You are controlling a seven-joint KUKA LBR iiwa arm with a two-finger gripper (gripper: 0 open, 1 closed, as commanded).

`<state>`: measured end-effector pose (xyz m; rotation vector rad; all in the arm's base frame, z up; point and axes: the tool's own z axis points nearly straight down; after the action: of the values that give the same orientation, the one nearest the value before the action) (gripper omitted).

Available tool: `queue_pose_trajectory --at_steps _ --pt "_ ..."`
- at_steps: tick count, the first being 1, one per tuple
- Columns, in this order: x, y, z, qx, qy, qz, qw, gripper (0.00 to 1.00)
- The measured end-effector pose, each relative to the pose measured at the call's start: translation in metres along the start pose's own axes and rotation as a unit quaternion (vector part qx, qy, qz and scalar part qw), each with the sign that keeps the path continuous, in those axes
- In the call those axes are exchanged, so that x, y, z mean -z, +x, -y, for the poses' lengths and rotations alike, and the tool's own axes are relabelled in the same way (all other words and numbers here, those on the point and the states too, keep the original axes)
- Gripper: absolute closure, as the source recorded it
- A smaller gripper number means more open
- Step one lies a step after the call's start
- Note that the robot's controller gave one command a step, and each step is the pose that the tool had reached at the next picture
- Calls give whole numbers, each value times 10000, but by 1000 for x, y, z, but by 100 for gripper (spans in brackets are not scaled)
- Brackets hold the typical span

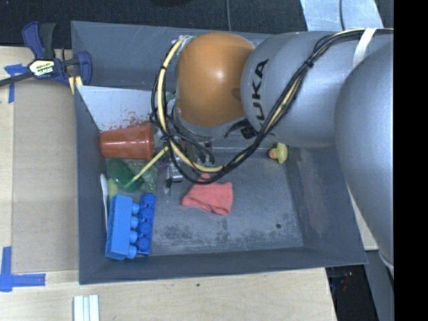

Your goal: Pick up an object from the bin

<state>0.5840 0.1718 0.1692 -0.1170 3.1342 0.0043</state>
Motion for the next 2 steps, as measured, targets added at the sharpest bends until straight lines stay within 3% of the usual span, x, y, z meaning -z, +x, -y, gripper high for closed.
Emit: queue_pose_trajectory --at_steps 1,2 --pt "42 19 54 -628 13 -17 9980 0" --pt "-3 11 72 207 4 35 9998 0"
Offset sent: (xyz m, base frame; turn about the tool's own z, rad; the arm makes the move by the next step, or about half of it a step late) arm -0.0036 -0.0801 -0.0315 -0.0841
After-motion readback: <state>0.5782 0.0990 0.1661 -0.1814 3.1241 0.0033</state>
